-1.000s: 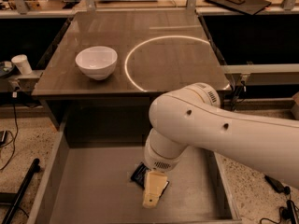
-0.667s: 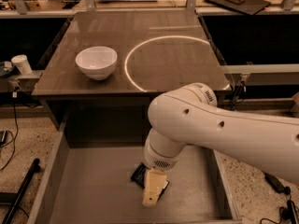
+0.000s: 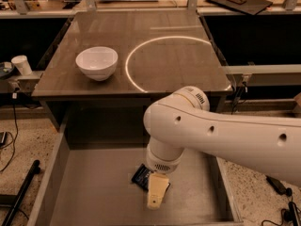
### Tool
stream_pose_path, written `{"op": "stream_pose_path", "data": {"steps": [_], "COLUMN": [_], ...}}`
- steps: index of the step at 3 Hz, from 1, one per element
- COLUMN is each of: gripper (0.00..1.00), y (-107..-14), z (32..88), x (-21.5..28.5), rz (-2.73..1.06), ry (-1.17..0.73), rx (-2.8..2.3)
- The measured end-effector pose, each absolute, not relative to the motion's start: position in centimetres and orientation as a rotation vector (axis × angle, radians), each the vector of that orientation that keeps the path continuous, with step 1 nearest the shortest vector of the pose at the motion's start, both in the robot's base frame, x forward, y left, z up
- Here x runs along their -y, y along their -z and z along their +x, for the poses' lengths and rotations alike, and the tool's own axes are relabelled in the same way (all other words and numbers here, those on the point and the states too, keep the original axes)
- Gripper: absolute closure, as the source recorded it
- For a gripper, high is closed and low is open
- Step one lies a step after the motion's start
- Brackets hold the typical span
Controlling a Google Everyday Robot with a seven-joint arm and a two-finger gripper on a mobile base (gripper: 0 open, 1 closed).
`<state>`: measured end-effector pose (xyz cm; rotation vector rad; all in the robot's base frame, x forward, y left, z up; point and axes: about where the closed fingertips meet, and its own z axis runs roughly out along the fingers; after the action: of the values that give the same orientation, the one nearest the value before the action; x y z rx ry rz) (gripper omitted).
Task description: Pick rxbar blueberry from top drawer and place on counter
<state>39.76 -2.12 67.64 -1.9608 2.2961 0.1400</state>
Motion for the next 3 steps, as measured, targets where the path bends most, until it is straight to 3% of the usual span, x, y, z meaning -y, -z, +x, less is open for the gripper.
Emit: {"op": "stream_pose_path", "data": {"steps": [3], "gripper": [0.0], "y": [-65.62], "z": [39.76], "x": [1.94], "rz": [-1.989], "ry": [-0.117], "rx": [-2.343]}}
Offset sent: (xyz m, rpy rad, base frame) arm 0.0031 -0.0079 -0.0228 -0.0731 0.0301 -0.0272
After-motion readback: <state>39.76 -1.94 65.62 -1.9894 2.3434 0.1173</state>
